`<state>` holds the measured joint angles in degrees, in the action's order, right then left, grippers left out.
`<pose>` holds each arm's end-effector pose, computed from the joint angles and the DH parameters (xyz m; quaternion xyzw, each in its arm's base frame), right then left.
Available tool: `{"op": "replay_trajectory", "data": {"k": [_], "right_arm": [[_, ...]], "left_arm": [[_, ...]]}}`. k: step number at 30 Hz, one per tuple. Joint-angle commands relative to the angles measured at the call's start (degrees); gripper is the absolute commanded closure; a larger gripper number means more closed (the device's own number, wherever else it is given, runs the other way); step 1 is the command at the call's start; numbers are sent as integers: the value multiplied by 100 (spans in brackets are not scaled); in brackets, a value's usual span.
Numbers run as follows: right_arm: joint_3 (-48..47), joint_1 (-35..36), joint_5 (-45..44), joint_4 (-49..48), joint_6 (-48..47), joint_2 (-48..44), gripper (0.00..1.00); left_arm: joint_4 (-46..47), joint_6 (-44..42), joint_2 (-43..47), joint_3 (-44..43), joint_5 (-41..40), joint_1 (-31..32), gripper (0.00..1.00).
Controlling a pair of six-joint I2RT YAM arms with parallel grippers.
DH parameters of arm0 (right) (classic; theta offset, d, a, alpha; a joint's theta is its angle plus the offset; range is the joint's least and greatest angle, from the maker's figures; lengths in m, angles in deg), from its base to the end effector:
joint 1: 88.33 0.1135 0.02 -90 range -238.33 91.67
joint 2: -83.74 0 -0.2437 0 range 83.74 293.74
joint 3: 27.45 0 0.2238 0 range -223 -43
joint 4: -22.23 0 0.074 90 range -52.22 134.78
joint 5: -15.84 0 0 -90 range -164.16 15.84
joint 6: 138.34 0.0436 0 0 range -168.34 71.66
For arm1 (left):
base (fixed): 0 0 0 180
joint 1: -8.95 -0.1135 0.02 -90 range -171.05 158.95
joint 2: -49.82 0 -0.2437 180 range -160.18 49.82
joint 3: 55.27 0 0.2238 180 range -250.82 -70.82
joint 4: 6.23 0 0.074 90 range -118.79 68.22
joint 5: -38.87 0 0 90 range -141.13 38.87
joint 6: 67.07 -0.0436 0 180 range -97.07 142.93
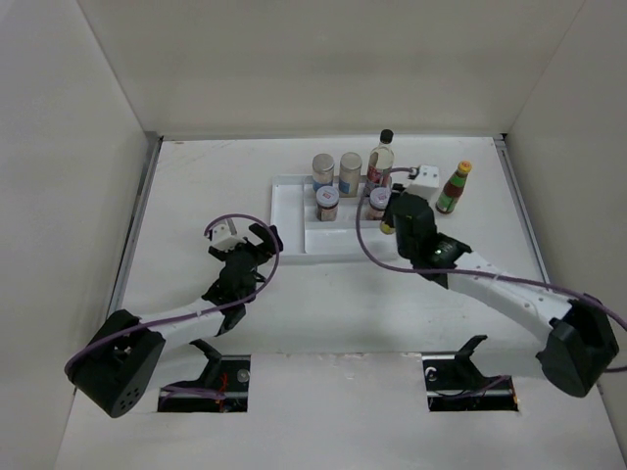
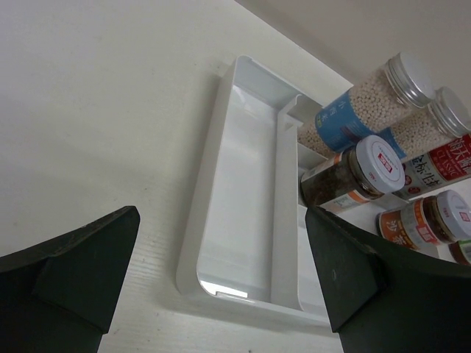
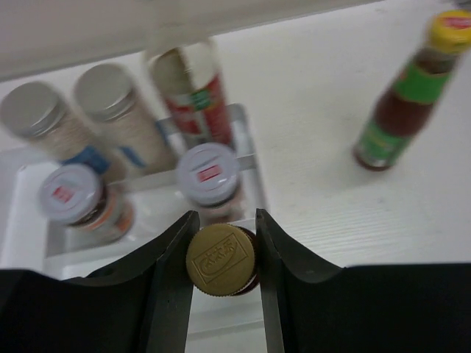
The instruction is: Organize the condiment bottles
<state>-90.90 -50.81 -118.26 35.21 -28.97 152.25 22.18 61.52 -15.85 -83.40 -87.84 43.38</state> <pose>0.2198 0.1305 0.2879 0.0995 0.7754 -0.0078 0.6235 0.1835 -0.0942 0.1819 -0.2303 0.7145 -0.1736 0.6374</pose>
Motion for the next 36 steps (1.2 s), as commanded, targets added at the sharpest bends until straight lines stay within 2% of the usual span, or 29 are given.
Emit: {"op": "replay_trajectory", "data": {"k": [1,5,10,15,25,27,30,32,36], "right_arm": [[-570,601,392,-945,154,626,69],[-1097,971,849,-1553,128,1374,69],[-1687,1271,982,-1712,119,2156,69],[-1819,1376,999,-1782,163,2781,68],[-1582,1385,859,-1809,154,2949,66],[-1565,1385,885,-1791,180,3019,60],[-1547,1385,894,-1782,198,3063,40],[-1547,1385,929,-1782,181,3028,31],[-1468,1385,938,-1739,119,2608,21]], "left_arm": [[253,105,125,-25,-3,-12,0],[253,123,186,10,23,-20,0],[253,140,142,10,32,-3,0],[253,149,160,19,76,24,0],[253,149,54,-34,155,24,0],[253,158,80,-25,182,24,0],[253,158,28,-43,182,15,0],[253,158,80,-26,190,15,0],[253,167,81,-16,190,15,0]]}}
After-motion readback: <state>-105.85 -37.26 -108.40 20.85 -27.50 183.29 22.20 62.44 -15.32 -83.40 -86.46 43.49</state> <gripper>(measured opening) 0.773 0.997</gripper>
